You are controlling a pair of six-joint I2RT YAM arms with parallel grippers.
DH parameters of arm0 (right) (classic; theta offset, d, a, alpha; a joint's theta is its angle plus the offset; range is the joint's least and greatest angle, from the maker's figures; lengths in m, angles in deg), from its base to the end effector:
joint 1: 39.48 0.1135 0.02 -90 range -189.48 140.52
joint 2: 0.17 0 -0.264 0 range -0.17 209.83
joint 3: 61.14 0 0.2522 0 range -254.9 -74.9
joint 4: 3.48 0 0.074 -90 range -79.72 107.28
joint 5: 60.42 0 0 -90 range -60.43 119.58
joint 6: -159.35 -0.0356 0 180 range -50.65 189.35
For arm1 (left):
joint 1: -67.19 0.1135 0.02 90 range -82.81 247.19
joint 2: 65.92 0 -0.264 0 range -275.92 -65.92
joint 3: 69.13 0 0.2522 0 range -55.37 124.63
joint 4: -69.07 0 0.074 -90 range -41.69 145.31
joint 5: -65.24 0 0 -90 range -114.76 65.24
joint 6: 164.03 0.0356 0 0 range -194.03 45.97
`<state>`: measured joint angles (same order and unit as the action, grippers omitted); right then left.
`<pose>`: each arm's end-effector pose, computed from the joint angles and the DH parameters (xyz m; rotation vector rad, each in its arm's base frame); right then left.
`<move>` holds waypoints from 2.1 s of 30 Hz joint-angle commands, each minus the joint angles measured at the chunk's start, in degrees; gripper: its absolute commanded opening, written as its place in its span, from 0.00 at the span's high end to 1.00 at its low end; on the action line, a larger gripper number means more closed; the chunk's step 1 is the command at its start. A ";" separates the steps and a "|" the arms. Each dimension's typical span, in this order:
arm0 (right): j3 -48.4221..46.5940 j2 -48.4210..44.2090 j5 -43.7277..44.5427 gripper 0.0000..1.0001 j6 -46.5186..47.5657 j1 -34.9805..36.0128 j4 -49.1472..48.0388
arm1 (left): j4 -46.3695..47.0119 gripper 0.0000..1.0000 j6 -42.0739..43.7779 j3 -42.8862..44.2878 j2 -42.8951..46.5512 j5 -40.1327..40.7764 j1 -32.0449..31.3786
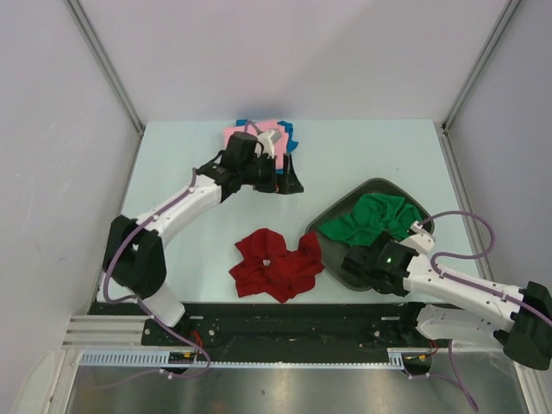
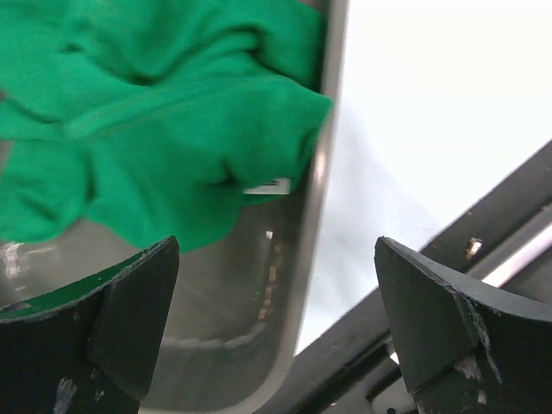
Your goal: Fold and stack the t-shirts
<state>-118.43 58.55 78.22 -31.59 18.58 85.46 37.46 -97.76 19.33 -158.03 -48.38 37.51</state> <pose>0.0938 0.0999 0.2353 0.8378 2.1426 -0.1968 0.3131 -0.1948 0.2997 0.3655 2.2684 -0.9581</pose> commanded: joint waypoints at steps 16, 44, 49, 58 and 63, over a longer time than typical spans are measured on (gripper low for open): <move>11.54 2.54 -4.00 1.00 3.64 -9.71 -14.17 | -6.75 0.02 11.68 12.92 -13.17 -3.55 -7.76; -11.93 1.92 -6.63 1.00 66.23 -28.71 -44.24 | -15.12 0.00 11.42 16.72 -11.68 20.19 -6.89; -10.36 3.24 -7.33 1.00 65.96 -29.23 -44.59 | -10.02 0.00 9.32 12.06 -12.30 15.80 -7.07; -5.16 10.09 -14.36 1.00 67.11 -35.56 -51.71 | -8.17 0.00 7.73 11.52 -14.23 13.86 -8.30; -4.11 16.15 -14.80 1.00 69.12 -37.58 -54.25 | -8.61 0.00 7.82 11.88 -14.41 14.56 -8.30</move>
<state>-123.07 71.86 64.51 35.16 -17.79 37.24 27.15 -89.28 30.67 -172.63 -32.99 29.27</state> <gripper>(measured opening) 0.076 0.996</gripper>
